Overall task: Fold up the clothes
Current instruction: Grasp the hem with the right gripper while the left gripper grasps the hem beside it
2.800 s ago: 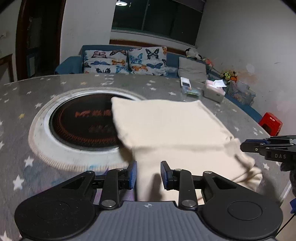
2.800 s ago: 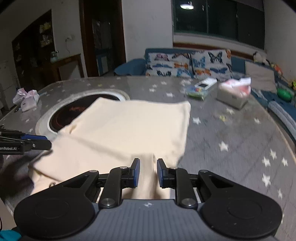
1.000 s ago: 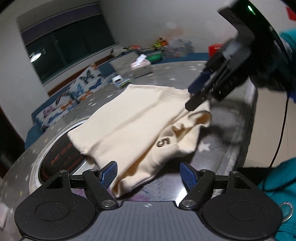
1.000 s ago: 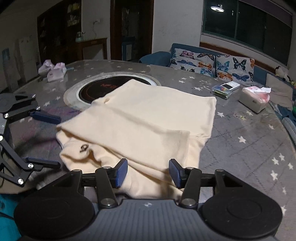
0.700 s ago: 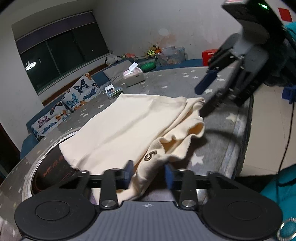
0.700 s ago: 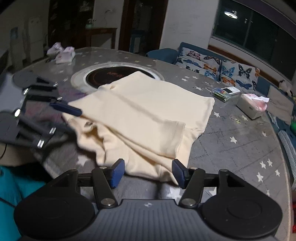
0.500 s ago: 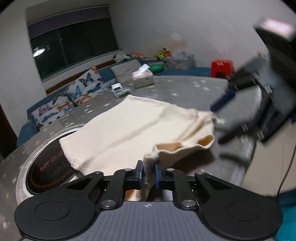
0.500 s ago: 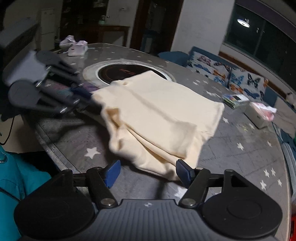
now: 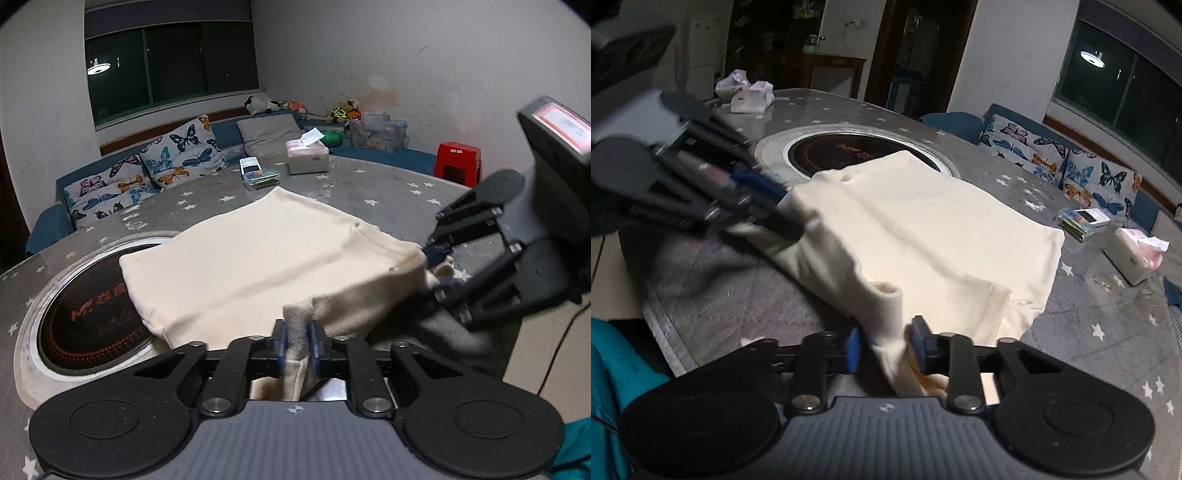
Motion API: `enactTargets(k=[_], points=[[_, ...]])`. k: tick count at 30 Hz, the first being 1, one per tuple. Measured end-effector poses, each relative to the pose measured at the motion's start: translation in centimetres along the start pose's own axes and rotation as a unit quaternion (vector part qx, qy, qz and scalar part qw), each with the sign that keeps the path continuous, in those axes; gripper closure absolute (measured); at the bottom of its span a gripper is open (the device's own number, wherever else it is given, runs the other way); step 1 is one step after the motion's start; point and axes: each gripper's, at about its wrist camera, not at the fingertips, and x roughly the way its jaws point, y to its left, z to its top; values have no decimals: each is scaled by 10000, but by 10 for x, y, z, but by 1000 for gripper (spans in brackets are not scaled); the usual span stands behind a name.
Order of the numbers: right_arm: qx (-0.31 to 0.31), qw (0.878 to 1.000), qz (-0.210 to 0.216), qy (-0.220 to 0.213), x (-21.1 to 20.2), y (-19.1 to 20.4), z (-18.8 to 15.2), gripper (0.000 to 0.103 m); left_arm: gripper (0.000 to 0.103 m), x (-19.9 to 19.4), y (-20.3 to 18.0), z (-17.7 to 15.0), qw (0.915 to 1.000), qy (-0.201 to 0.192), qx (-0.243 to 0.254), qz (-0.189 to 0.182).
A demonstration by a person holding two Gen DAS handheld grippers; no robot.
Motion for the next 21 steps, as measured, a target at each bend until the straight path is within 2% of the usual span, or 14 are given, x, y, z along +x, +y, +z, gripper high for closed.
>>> enactTargets(k=[1,3,7,14,15,16,18,19,21], points=[[67,10000,23,0,0,-3,2,83,61,-3,0,-3,10000,0,41,38],[232,9997,44,9,-1,-8,4,86,56,-6,-1,-9,9998,23,127,124],[389,9992,51,-77,-3,-12,10,87,51,-12,-3,-21,9990,93,364,237],[505,9984,-42,-253,-8,-13,17,88,52,-9,-11,-34,9945,73,969,382],[526,9983,-53,-264,-8,-14,17,89,58,-8,-11,-35,9943,53,1003,371],[546,9981,-65,-275,-9,-14,17,90,74,-8,-11,-35,9944,57,993,351],[572,9979,-86,-308,-11,-12,17,91,90,-8,-7,-33,9955,75,898,303],[559,9978,-89,-335,-13,-11,17,92,95,-9,-6,-33,9961,66,833,292],[532,9978,-94,-388,-17,-9,17,92,97,-15,-2,-31,9971,15,708,285]])
